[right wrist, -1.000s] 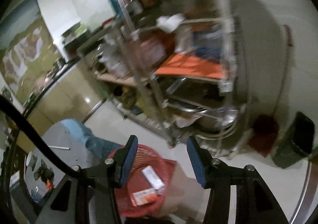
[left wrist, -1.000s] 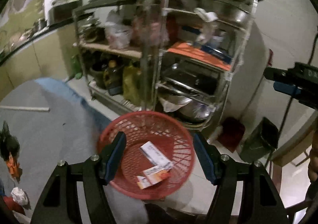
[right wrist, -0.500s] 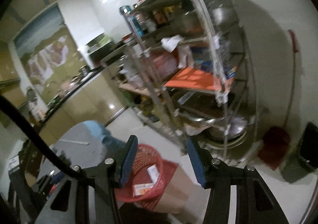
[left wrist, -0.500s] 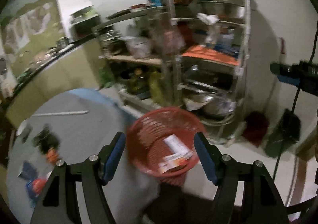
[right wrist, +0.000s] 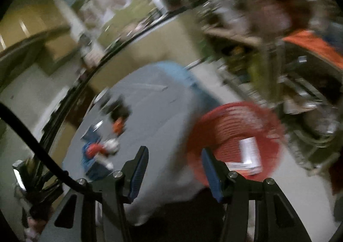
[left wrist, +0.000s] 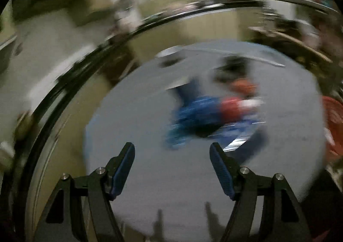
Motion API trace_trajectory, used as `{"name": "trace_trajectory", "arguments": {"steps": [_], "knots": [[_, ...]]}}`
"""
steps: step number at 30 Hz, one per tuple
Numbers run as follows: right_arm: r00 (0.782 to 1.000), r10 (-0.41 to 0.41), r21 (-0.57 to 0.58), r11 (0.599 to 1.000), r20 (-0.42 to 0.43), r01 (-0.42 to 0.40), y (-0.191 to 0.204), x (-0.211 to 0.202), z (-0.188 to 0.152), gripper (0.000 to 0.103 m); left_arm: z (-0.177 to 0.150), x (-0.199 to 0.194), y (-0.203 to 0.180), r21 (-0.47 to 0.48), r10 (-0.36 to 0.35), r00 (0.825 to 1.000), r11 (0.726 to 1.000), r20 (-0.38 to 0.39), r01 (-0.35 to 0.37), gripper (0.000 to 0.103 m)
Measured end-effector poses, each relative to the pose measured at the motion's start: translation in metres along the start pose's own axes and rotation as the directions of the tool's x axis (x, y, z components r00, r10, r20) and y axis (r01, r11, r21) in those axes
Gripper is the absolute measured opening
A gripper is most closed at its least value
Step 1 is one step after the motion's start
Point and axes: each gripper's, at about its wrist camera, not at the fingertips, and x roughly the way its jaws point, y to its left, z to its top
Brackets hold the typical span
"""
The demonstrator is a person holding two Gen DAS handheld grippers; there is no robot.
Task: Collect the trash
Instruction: 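Move both tools back over the table toward the plastic bags, then grasp the red plastic bag with the left tool while the right tool grasps the white tissue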
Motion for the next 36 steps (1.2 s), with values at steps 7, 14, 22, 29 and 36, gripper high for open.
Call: {"name": "trace_trajectory", "arguments": {"steps": [7, 14, 22, 29, 36], "knots": [[0.973, 0.106, -0.136, 0.981, -0.203, -0.135, 0.098, 0.108, 0.0, 0.055, -0.015, 0.055, 0.049, -0.163, -0.108, 0.985, 0.983, -0.136, 0.085, 0.073], [0.946, 0.119, -0.189, 0.965, -0.301, -0.182, 0.145, 0.188, -0.003, 0.055, 0.007, 0.08, 0.031, -0.178, -0.253, 0.958, 0.957, -0.135, 0.228, 0.073], [0.929, 0.153, -0.128, 0.97, -0.336, -0.206, 0.158, 0.253, 0.012, 0.055, 0.052, 0.129, 0.032, -0.255, -0.417, 0.895, 0.893, -0.156, 0.372, 0.073], [0.908, 0.129, -0.128, 0.972, -0.398, -0.194, 0.161, 0.291, 0.016, 0.045, 0.077, 0.169, 0.015, -0.32, -0.518, 0.838, 0.833, -0.169, 0.45, 0.073], [0.907, 0.077, -0.246, 0.95, -0.415, -0.193, 0.172, 0.296, 0.011, 0.04, 0.069, 0.191, 0.007, -0.358, -0.595, 0.785, 0.78, -0.169, 0.514, 0.073]]}}
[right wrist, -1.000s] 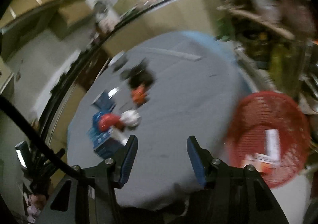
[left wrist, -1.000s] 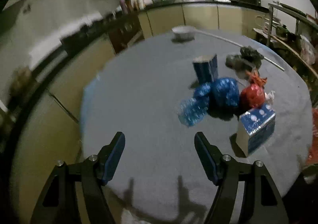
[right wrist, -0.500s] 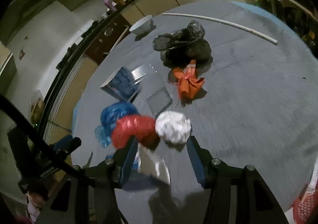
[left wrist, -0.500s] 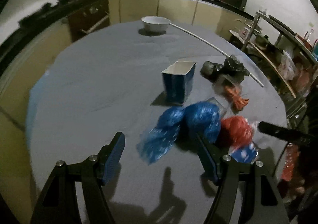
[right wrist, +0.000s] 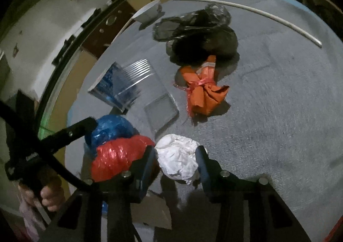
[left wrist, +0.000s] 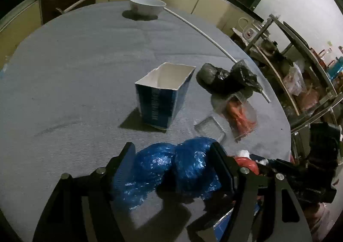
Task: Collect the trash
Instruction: 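Grasp the red plastic bag with the left tool while the right tool grasps the white tissue, then carry the red bag and tissue to the red basket and open both tools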
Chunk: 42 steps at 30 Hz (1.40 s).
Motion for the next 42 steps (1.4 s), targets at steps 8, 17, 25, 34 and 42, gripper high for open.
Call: {"name": "trace_trajectory", "arguments": {"steps": [8, 17, 25, 34, 42], "knots": [[0.999, -0.041, -0.117, 0.992, -0.012, 0.04, 0.013, -0.003, -0.013, 0.035, -0.012, -0.019, 0.02, -0.045, 0.022, 0.999, 0.999, 0.031, -0.021, 0.063], [0.998, -0.068, -0.078, 0.995, 0.018, 0.07, -0.011, -0.025, -0.023, 0.03, -0.015, -0.069, -0.021, 0.039, 0.064, 0.991, 0.997, 0.121, -0.07, 0.065], [0.999, -0.036, -0.058, 0.998, 0.021, 0.037, -0.019, -0.02, -0.017, 0.033, -0.001, -0.015, -0.083, 0.231, -0.007, 0.997, 0.973, -0.072, 0.024, 0.068], [0.998, -0.017, -0.045, 0.999, 0.054, 0.02, -0.047, -0.045, -0.037, 0.03, -0.012, 0.044, -0.059, 0.095, -0.077, 0.927, 0.988, -0.368, 0.12, 0.052], [0.998, 0.002, -0.021, 1.0, 0.07, 0.0, -0.065, -0.062, -0.048, 0.031, -0.016, 0.046, -0.047, 0.014, -0.123, 0.938, 0.991, -0.325, 0.135, 0.046]]}}
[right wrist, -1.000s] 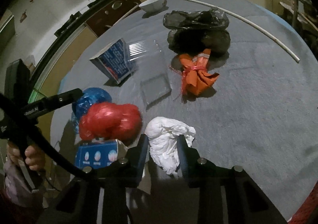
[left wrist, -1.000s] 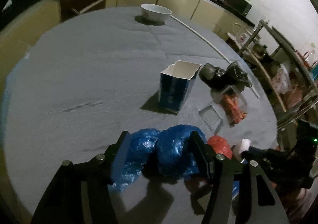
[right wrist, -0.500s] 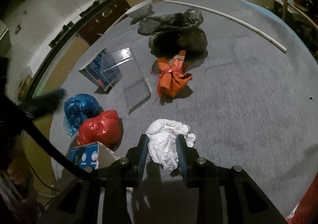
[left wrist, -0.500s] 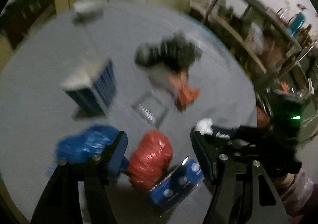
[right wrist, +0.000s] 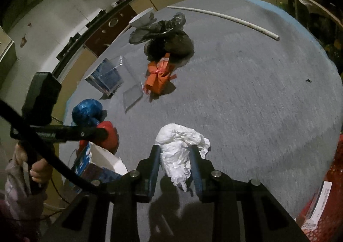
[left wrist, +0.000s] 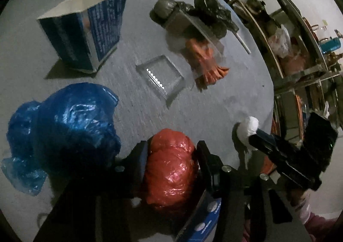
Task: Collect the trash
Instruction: 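Carry the red bag and tissue to the red basket and open both tools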
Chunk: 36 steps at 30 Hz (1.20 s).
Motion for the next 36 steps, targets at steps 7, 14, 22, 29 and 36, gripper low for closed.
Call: {"name": "trace_trajectory", "arguments": {"steps": [7, 14, 22, 29, 36], "knots": [[0.985, 0.047, 0.027, 0.998, 0.169, -0.052, -0.015, -0.06, -0.01, 0.027, -0.006, -0.045, -0.01, -0.03, 0.074, 0.985, 0.997, 0.154, -0.07, 0.042], [0.974, 0.09, 0.091, 0.99, 0.209, -0.111, -0.038, -0.091, -0.015, 0.027, -0.01, -0.094, -0.045, -0.023, 0.103, 0.932, 0.995, 0.348, -0.101, 0.042], [0.985, 0.145, 0.119, 0.981, 0.097, -0.156, -0.032, -0.045, -0.001, 0.033, -0.039, -0.099, -0.079, -0.035, 0.138, 0.893, 0.99, 0.428, -0.137, 0.042], [0.993, 0.115, 0.117, 0.986, 0.022, -0.117, -0.023, 0.006, 0.009, 0.04, -0.054, -0.11, -0.087, -0.019, 0.17, 0.873, 0.983, 0.456, -0.181, 0.042], [0.995, 0.09, 0.062, 0.994, 0.052, -0.093, 0.005, 0.025, 0.014, 0.06, -0.06, -0.107, -0.078, -0.03, 0.173, 0.882, 0.984, 0.439, -0.178, 0.042]]}}
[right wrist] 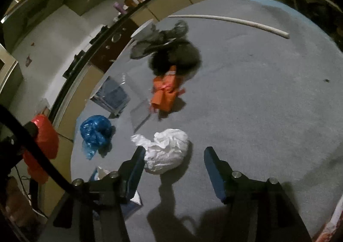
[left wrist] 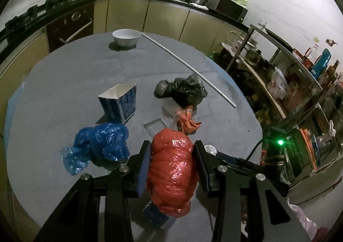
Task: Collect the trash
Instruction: 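Carry the red bag and tissue to the red basket and open both tools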
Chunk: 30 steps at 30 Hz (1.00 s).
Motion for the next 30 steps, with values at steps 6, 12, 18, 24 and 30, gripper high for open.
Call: {"name": "trace_trajectory", "arguments": {"steps": [6, 12, 18, 24, 30], "knots": [[1.0, -0.013, -0.054, 0.998, -0.019, 0.012, 0.019, 0.016, 0.005, 0.039, -0.003, -0.005, 0.009, -0.014, 0.009, 1.0, 1.0, -0.004, -0.009, 0.042], [0.997, 0.002, 0.012, 1.0, 0.082, -0.003, 0.004, -0.029, -0.001, 0.038, -0.004, -0.004, -0.018, 0.059, -0.031, 0.999, 0.998, -0.02, 0.032, 0.042], [0.976, -0.084, 0.098, 0.993, 0.2, 0.065, -0.046, -0.114, -0.024, 0.038, -0.011, 0.016, -0.106, 0.227, -0.153, 0.986, 0.96, -0.069, 0.165, 0.042], [0.925, -0.278, 0.258, 0.943, 0.258, 0.211, -0.128, -0.201, -0.077, 0.038, -0.029, 0.055, -0.206, 0.354, -0.276, 0.947, 0.879, -0.167, 0.319, 0.042], [0.913, -0.321, 0.473, 0.864, 0.253, 0.172, -0.197, -0.251, -0.118, 0.044, -0.055, 0.099, -0.291, 0.402, -0.324, 0.902, 0.814, -0.285, 0.42, 0.043]]}}
